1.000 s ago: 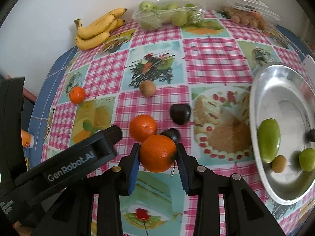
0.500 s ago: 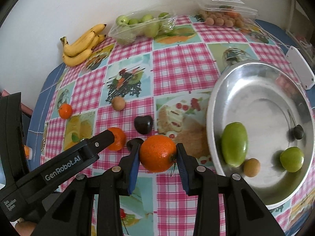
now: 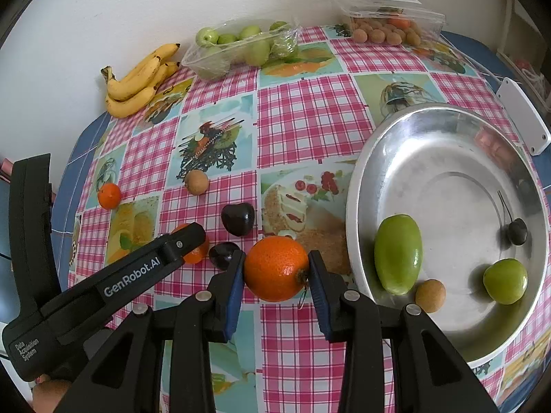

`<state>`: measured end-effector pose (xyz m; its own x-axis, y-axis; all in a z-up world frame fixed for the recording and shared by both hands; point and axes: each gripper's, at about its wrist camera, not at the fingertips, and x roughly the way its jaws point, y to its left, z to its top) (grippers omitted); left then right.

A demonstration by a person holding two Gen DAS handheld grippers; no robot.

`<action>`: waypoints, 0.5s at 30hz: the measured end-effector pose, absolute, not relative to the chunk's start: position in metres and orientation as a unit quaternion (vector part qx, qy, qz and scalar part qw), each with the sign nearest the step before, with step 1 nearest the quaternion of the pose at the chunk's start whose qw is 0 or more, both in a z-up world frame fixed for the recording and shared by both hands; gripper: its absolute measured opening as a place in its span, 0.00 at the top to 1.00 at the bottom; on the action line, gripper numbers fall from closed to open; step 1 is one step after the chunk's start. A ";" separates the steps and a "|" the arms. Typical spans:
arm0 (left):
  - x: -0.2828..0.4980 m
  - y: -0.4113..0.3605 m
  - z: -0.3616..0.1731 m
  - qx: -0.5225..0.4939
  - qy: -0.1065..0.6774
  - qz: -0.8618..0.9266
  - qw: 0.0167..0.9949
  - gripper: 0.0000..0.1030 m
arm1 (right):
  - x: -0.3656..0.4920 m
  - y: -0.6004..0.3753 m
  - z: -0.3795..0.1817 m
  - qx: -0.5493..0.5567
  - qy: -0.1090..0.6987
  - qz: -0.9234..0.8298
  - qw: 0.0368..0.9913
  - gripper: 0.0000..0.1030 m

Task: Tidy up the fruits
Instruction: 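Close the left tool on an orange while the right tool grips another orange, then carry the orange with the left tool while the right tool carries its orange to the bowl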

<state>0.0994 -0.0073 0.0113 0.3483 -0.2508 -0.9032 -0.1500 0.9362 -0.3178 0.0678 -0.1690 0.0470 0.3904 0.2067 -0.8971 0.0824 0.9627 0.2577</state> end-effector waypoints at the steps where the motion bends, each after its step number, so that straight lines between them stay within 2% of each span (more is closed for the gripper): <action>1: 0.099 -0.007 0.012 -0.177 0.569 -0.033 0.802 0.51 | 0.068 -0.169 0.047 0.132 0.551 0.038 0.823 0.64; 6: 0.101 -0.012 0.013 -0.181 0.566 -0.046 0.803 0.63 | 0.066 -0.170 0.047 0.135 0.550 0.036 0.824 0.64; 15: 0.099 -0.004 0.026 -0.189 0.547 -0.032 0.815 0.64 | 0.066 -0.171 0.049 0.138 0.546 0.036 0.825 0.64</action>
<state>0.0992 -0.0037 0.0261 0.3988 -0.2598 -0.8794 -0.1547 0.9262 -0.3438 0.0657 -0.1711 0.0492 0.4002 0.2110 -0.8918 0.0916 0.9591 0.2680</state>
